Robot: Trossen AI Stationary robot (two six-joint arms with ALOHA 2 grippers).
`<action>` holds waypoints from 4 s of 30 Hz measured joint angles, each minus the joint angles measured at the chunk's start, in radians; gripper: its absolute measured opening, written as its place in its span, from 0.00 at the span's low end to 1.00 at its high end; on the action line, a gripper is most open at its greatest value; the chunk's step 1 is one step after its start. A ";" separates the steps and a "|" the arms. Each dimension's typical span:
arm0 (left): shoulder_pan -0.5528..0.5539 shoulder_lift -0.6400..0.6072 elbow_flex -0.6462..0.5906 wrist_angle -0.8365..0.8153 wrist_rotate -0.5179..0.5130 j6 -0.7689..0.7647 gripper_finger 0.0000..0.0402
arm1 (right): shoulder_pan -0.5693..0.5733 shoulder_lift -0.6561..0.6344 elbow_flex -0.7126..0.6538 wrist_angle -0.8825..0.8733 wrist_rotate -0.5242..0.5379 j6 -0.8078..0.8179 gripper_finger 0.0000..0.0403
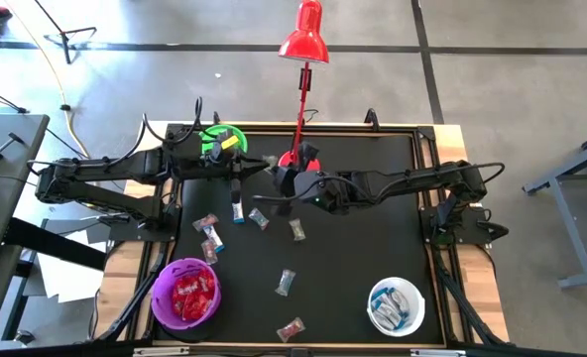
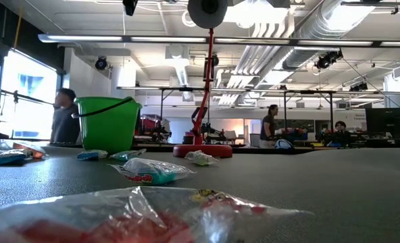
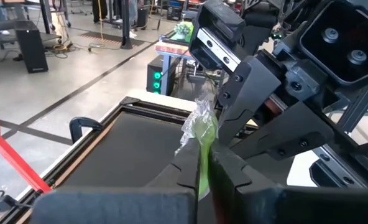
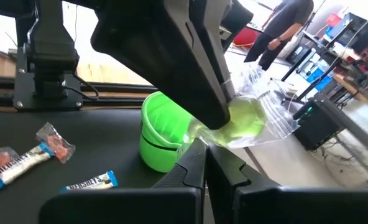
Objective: Sort candy
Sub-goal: Put the green gummy into the green bucket
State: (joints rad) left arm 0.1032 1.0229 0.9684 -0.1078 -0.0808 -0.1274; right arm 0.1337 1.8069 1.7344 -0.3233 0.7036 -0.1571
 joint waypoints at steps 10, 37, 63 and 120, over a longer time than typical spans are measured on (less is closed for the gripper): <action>0.000 0.000 0.000 0.002 0.001 -0.001 0.00 | 0.000 0.000 0.000 -0.003 -0.002 0.052 0.14; 0.205 -0.238 -0.001 -0.639 -0.638 -0.052 0.00 | 0.063 0.000 0.001 -0.407 0.124 0.569 0.52; 0.539 0.113 -0.001 -0.723 -0.258 0.078 0.24 | 0.063 0.000 0.001 -0.413 0.015 0.700 0.51; 0.202 -0.074 0.000 -0.282 0.331 -0.421 0.29 | -0.016 0.190 -0.538 0.145 -0.582 1.570 0.38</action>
State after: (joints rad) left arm 0.3055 0.9489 0.9680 -0.3902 0.2501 -0.5488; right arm 0.1173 1.9967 1.1964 -0.1782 0.1212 1.4132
